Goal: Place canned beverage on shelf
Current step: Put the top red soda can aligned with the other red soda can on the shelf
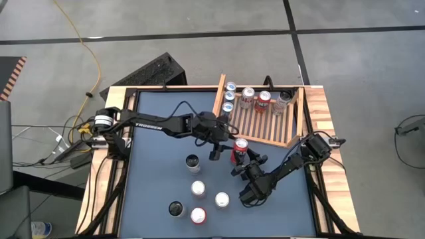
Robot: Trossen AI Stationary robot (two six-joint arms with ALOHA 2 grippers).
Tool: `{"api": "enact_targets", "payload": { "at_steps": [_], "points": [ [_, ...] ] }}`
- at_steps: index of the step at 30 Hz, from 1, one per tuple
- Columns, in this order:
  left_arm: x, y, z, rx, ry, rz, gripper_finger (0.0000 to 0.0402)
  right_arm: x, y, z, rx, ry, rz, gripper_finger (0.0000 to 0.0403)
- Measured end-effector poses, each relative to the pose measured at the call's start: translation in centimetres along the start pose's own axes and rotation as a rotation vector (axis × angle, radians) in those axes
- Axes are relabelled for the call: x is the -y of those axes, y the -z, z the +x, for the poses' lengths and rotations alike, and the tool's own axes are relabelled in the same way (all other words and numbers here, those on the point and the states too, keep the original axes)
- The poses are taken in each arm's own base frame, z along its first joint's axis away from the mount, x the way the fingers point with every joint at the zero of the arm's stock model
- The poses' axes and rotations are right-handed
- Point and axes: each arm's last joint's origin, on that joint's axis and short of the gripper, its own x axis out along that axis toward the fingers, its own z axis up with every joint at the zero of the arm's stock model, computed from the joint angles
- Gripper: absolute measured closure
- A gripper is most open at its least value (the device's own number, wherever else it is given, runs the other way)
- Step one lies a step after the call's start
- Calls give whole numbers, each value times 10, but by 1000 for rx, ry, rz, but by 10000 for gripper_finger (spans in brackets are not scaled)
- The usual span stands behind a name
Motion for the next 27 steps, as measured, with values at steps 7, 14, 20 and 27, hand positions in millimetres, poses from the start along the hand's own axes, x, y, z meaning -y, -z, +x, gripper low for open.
{"api": "enact_targets", "payload": {
  "at_steps": [7, 14, 20, 27],
  "points": [
    [2, 0, 1, -19, -48, 79, 271, 0, 0, 0, 0, 0, -22, 137],
    [3, 3, 1, -51, -36, 92, 327, 0, 0, 0, 3, -2, -38, 137],
    [3, 10, 11, -44, -32, 95, 389, 0, 0, 0, 24, -17, -67, 137],
    [2, 12, 14, -46, -61, 139, 377, 1, -1, 0, 32, -21, -67, 137]
  ]
}}
